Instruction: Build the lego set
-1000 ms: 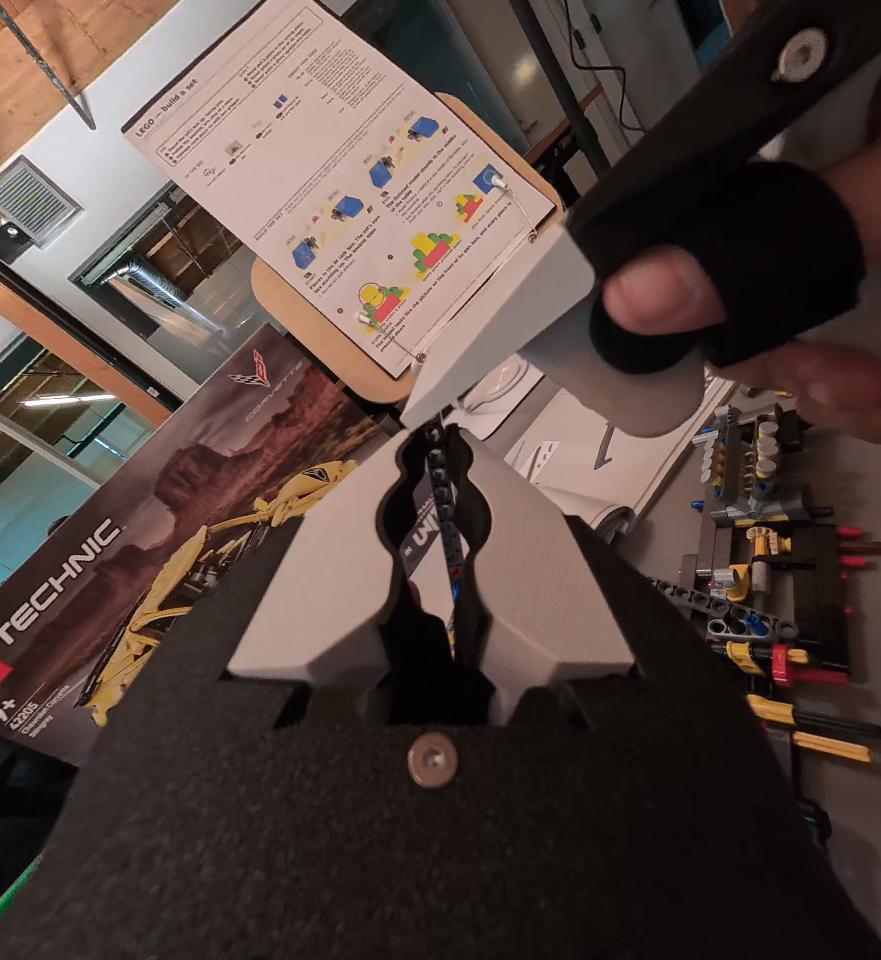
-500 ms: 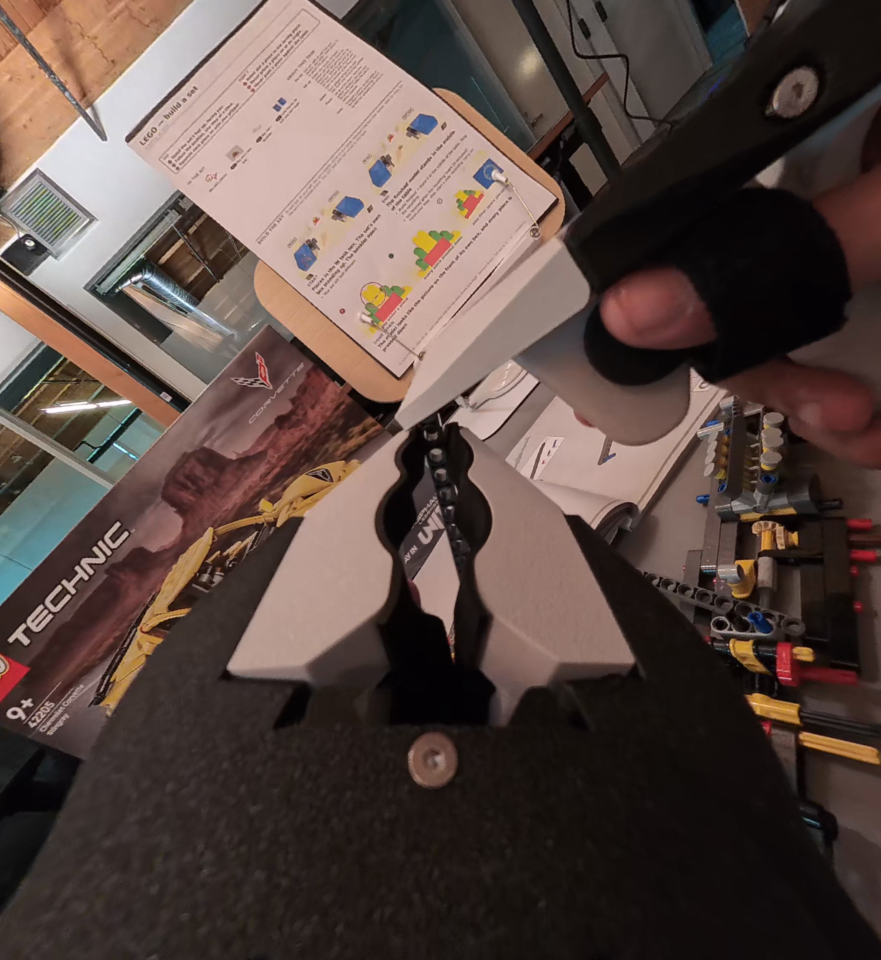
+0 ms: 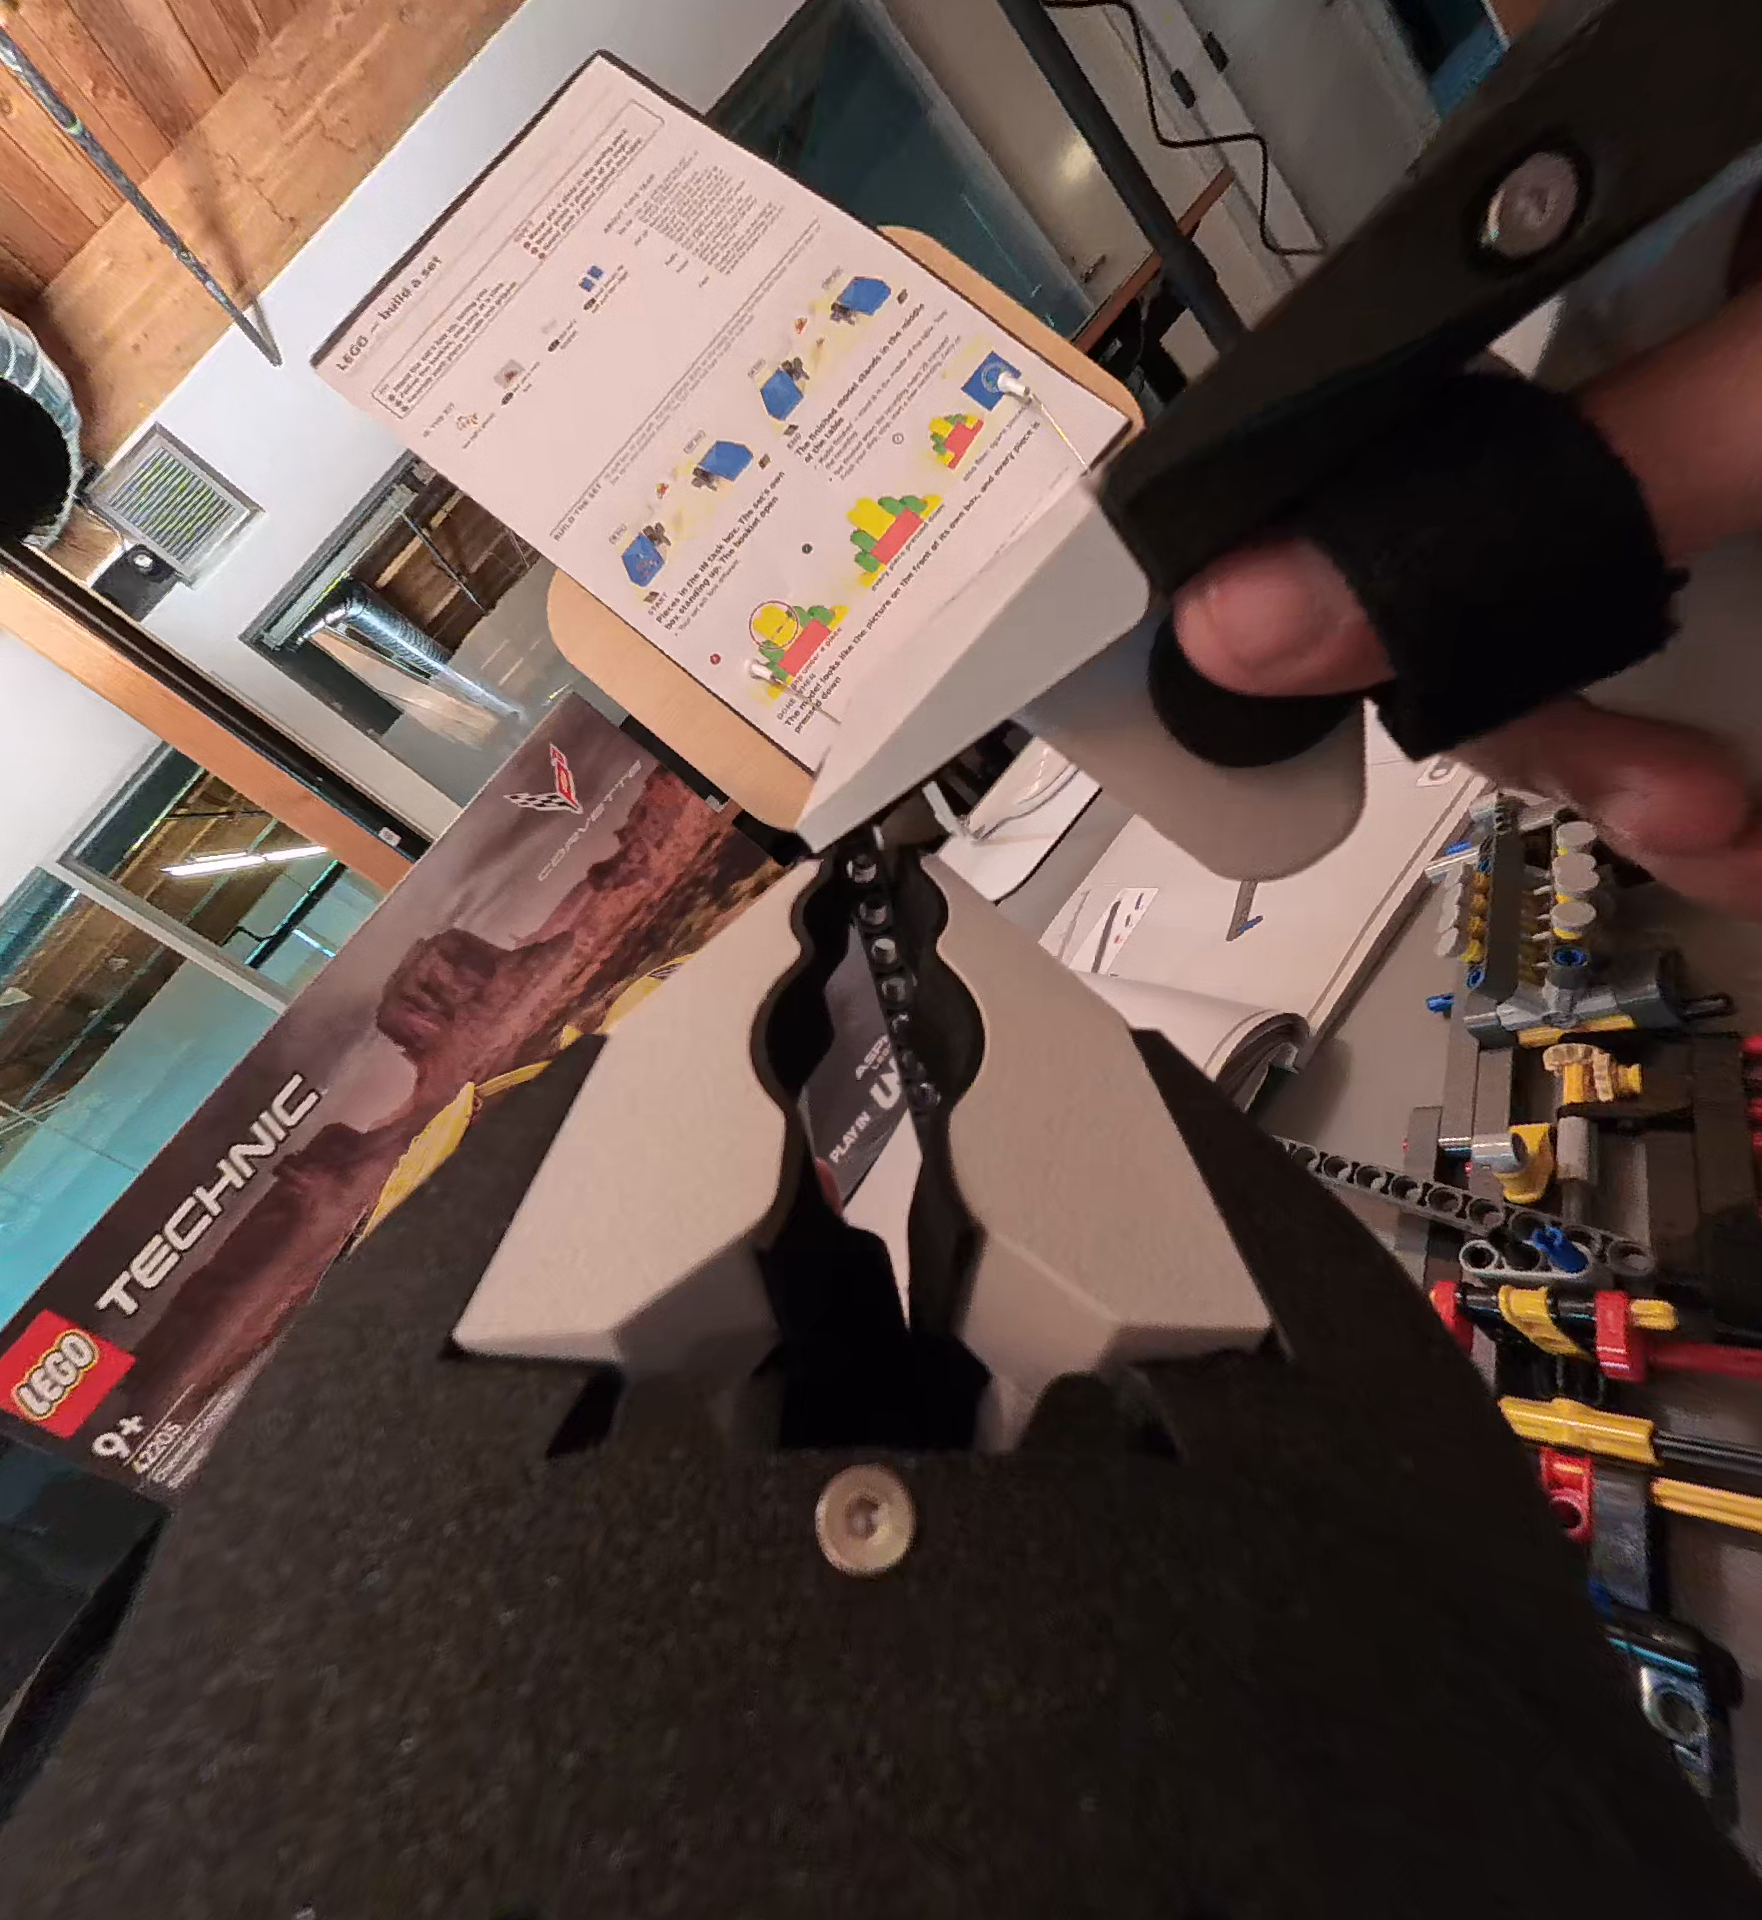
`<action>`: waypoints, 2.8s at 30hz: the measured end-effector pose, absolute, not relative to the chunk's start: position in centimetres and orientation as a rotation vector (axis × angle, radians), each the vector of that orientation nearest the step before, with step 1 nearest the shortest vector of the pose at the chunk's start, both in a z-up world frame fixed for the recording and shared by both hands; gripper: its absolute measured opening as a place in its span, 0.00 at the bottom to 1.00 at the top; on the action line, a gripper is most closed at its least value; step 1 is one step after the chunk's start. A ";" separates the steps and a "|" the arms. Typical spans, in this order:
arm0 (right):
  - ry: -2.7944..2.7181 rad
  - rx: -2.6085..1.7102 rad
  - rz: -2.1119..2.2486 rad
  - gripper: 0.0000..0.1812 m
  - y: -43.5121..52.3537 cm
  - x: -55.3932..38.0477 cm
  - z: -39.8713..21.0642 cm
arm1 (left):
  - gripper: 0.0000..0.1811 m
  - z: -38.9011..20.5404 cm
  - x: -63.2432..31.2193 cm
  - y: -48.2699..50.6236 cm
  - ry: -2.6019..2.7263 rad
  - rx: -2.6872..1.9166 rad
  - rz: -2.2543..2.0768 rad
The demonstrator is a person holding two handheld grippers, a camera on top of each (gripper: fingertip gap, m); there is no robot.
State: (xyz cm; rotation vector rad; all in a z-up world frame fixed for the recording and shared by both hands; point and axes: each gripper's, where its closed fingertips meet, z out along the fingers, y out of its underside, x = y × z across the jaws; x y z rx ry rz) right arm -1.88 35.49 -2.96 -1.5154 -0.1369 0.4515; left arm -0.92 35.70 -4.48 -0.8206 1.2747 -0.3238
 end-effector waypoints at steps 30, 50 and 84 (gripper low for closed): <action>-0.732 -1.521 0.581 0.04 29.7 -3.0 -4.3 | 0.03 -0.6 -3.3 28.8 1.305 -0.642 -1.541; -0.597 -1.960 -0.778 0.04 27.2 19.3 -13.7 | 0.18 -7.3 0.6 34.1 1.438 -1.283 -1.443; -0.945 -1.420 -1.088 0.04 28.1 10.9 -8.2 | 0.12 -8.7 0.0 33.6 1.591 -1.296 -1.400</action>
